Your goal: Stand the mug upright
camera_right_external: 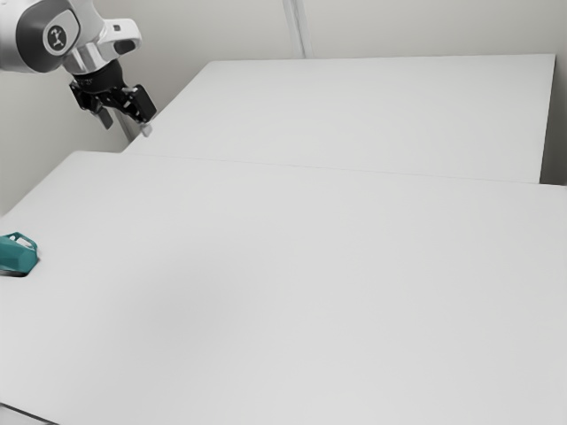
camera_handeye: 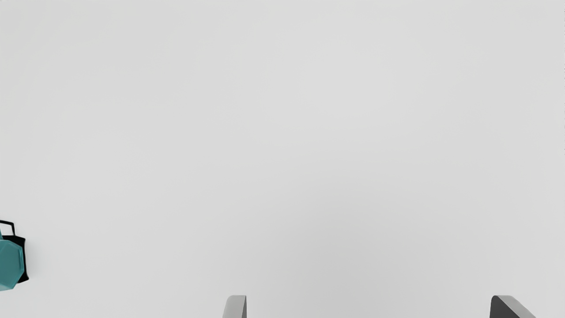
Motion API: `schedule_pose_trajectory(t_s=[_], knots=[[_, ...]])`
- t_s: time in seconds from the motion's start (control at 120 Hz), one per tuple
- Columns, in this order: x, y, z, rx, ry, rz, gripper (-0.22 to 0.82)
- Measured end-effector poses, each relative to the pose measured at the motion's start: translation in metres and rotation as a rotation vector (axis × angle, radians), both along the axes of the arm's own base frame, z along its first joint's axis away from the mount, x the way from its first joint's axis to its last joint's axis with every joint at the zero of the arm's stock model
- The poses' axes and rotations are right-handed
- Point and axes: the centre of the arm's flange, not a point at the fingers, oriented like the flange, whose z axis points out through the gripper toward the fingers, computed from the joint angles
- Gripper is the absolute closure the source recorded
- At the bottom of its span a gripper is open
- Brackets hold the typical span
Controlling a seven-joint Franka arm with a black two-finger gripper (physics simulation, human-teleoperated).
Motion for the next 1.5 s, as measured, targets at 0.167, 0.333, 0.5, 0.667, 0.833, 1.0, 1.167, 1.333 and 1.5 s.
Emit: schedule_pose_trajectory(t_s=[0.167,0.333,0.5,0.667,0.833,1.0,1.167,1.333,1.5], knots=[[-0.003,0.000,-0.001,-0.004,0.003,-0.001,0.00],[-0.018,0.003,-0.002,-0.011,0.014,0.005,0.00],[-0.036,0.062,-0.016,-0.032,0.063,0.115,0.00],[-0.087,0.161,-0.030,-0.091,0.129,0.332,0.00],[-0.161,0.261,-0.059,-0.219,0.185,0.547,0.00],[-0.207,0.338,-0.096,-0.338,0.187,0.639,0.00],[-0.212,0.408,-0.132,-0.418,0.123,0.612,0.00],[-0.221,0.470,-0.163,-0.469,0.032,0.551,0.00],[-0.234,0.517,-0.175,-0.490,-0.088,0.460,0.00]])
